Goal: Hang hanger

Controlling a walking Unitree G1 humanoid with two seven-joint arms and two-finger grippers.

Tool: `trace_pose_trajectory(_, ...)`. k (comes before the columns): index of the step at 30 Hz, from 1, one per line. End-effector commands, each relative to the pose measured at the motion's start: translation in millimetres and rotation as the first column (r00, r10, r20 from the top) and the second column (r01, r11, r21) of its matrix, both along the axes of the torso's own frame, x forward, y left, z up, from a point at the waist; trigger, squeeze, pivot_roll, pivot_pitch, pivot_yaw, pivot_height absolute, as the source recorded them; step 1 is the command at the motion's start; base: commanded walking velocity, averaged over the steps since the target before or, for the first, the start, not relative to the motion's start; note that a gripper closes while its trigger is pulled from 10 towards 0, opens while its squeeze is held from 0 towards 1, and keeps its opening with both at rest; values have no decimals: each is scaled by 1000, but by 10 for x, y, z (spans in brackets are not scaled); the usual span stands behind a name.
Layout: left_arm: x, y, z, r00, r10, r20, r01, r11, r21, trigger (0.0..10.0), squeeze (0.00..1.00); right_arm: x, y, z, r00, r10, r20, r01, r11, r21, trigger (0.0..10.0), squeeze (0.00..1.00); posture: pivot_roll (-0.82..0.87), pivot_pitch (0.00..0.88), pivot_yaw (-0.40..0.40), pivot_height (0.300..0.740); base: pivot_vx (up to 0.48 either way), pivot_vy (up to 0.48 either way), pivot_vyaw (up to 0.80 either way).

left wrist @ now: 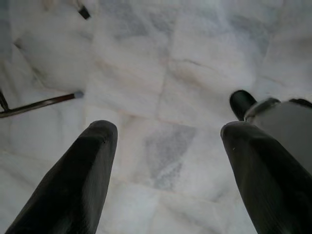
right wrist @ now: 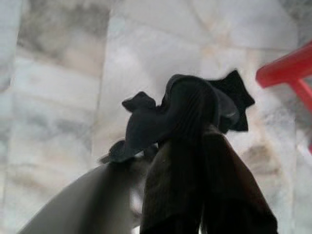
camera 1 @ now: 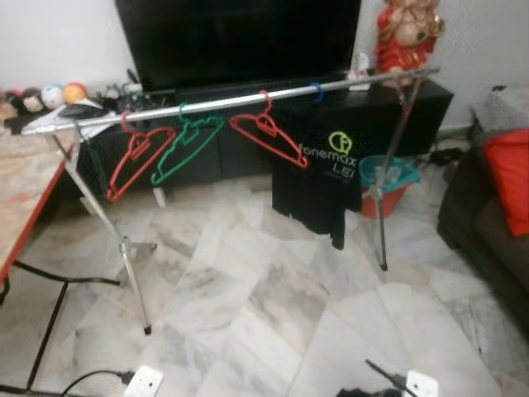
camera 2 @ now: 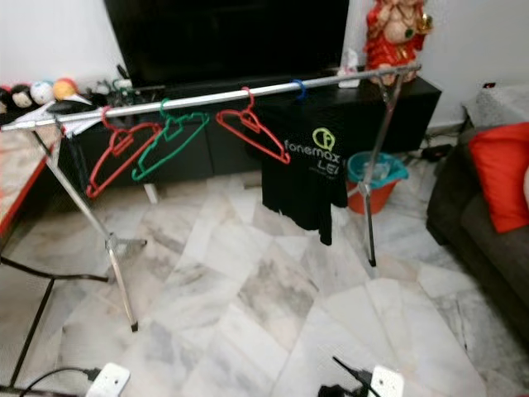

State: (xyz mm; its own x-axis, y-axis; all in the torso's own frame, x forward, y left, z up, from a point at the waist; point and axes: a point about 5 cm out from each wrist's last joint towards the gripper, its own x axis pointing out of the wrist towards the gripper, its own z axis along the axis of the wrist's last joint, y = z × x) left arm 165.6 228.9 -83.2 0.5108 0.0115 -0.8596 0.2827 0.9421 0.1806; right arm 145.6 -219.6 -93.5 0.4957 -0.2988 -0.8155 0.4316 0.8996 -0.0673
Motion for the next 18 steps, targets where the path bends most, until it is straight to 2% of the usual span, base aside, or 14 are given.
trace_pose_trajectory(1, -35, -20, -22, 1000, 4, -16, -4, 1000, -9, 10000, 0, 32, -59, 26, 1000, -5, 14, 6, 1000, -15, 10000, 0, -253, 0, 94, 740, 0, 0, 0)
trace_pose_trajectory(5, -28, -22, -17, 1000, -7, -7, 7, 1000, -8, 10000, 0, 32, -57, 26, 1000, -6, 14, 6, 1000, -14, 10000, 0, -253, 0, 94, 740, 0, 0, 0)
trace_pose_trajectory(8, -3, -16, 3, 999, 7, 42, -7, 1000, 1, 10000, 0, 44, -53, 31, 1000, -7, 22, 7, 1000, -14, 10000, 0, -254, 0, 94, 740, 0, 0, 0)
trace_pose_trajectory(12, 53, -24, 60, 982, 67, 178, -64, 998, -22, 10000, 0, 65, -55, 41, 999, -2, 33, 2, 1000, -15, 10000, 0, -249, 0, 92, 740, 0, 0, 0)
trace_pose_trajectory(13, 80, -28, 96, 965, 91, 245, -85, 996, -38, 10000, 0, 75, -55, 45, 999, 7, 36, -6, 1000, -17, 10000, 0, -247, 0, 92, 740, 0, 0, 0)
trace_pose_trajectory(18, 125, -39, 173, 918, 147, 368, -124, 989, -86, 10000, 0, 99, -52, 54, 999, 14, 40, -13, 1000, -17, 10000, 0, -244, 0, 90, 740, 0, 0, 0)
